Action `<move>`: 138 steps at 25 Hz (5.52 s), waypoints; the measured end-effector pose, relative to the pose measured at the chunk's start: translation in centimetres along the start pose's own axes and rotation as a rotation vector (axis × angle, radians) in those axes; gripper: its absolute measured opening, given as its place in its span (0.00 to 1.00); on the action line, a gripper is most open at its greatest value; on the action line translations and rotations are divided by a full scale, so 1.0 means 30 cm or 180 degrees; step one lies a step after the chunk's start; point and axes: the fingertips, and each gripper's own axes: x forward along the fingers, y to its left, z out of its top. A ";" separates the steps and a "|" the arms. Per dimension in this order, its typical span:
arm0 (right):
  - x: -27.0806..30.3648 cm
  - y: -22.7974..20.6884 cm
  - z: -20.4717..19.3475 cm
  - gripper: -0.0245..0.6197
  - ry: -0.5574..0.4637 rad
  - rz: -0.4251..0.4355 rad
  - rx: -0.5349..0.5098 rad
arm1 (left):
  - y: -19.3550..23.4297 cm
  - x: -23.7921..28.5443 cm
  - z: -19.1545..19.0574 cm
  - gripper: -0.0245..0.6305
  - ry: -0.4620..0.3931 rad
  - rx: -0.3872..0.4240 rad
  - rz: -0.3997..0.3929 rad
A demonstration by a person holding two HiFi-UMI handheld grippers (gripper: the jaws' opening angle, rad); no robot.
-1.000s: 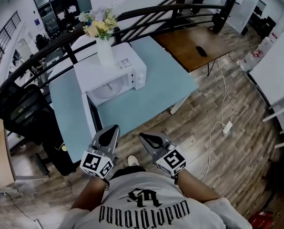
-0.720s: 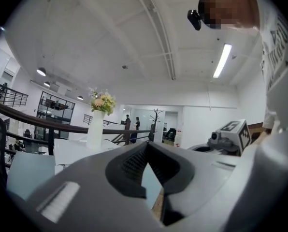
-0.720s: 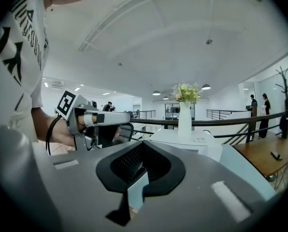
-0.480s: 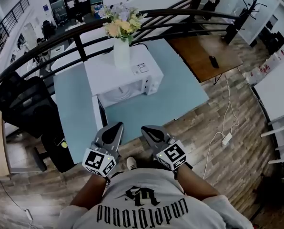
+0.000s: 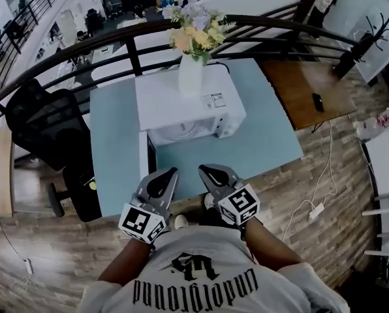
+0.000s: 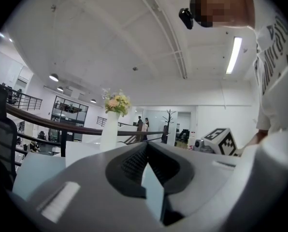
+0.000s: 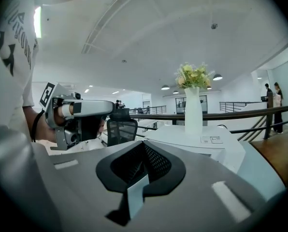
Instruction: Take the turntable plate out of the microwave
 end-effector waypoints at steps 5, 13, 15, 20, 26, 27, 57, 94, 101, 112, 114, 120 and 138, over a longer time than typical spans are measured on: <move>0.069 -0.116 -0.018 0.06 0.0098 0.0263 0.0051 | 0.055 0.087 0.003 0.11 0.0024 0.0003 0.0331; 0.167 -0.335 -0.098 0.09 0.0290 0.0667 0.0101 | 0.146 0.245 -0.129 0.11 0.0102 -0.0130 0.0862; 0.197 -0.382 -0.125 0.10 0.0321 0.0757 0.0129 | 0.169 0.271 -0.181 0.11 0.0124 -0.0143 0.1003; 0.268 -0.463 -0.236 0.12 0.0500 0.0978 0.0215 | 0.201 0.319 -0.255 0.11 0.0120 -0.0264 0.1322; 0.367 -0.468 -0.370 0.15 0.0727 0.1143 0.0501 | 0.246 0.359 -0.329 0.11 0.0181 -0.0286 0.1433; 0.380 -0.465 -0.397 0.15 0.0776 0.1168 0.0585 | 0.252 0.360 -0.346 0.11 0.0188 -0.0323 0.1443; 0.738 -0.563 -0.873 0.27 0.0712 0.0430 0.3870 | 0.488 0.350 -0.790 0.11 0.0384 -0.0822 0.1567; 0.603 -0.568 -0.913 0.12 0.0664 0.0336 0.4152 | 0.403 0.341 -0.988 0.12 0.0271 -0.1972 0.1572; 0.554 -0.542 -0.926 0.11 0.0709 0.0391 0.4164 | 0.400 0.325 -1.056 0.22 0.0112 -0.2551 0.1706; 0.474 -0.511 -0.948 0.10 0.0845 0.0461 0.4192 | 0.380 0.362 -1.128 0.40 -0.0202 -0.3420 0.1509; 0.469 -0.521 -0.947 0.10 0.0843 0.0467 0.4190 | 0.369 0.363 -1.143 0.41 -0.0193 -0.3561 0.1498; 0.433 -0.544 -0.961 0.10 0.0957 0.0334 0.4164 | 0.392 0.365 -1.172 0.43 -0.0291 -0.3751 0.1538; 0.320 -0.517 -0.978 0.09 0.1107 0.0538 0.4199 | 0.470 0.469 -1.224 0.44 -0.0537 -0.4253 0.1032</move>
